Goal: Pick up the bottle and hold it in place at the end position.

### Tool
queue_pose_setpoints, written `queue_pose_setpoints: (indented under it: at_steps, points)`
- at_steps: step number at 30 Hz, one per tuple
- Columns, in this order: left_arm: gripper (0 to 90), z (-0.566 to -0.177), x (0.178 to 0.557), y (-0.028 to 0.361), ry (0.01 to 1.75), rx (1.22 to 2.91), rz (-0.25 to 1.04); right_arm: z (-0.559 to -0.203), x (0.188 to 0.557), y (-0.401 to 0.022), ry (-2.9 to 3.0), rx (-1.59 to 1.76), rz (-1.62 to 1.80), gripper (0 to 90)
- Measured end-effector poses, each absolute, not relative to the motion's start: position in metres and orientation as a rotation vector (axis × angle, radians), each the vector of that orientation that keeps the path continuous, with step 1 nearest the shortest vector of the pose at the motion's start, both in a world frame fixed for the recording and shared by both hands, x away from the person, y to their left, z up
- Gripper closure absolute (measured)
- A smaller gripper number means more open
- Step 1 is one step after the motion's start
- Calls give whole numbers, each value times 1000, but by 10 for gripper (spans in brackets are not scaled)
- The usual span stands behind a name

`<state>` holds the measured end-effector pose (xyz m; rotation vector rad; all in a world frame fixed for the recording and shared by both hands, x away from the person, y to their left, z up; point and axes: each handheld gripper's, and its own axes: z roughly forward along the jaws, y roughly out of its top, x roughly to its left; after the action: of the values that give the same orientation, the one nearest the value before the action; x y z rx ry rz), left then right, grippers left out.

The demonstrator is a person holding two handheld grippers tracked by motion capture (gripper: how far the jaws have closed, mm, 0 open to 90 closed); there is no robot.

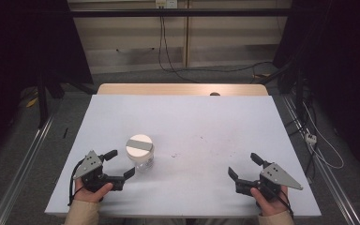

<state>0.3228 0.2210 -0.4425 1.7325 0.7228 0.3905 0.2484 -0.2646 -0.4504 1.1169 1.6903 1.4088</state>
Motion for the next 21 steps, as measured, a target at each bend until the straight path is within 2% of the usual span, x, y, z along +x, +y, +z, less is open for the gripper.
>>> queue_pose_setpoints:
  at_steps: [21]
  points:
    - [50,-445,327,174,852,1809,415,-451,251,-263,1688,1123,1417,44]
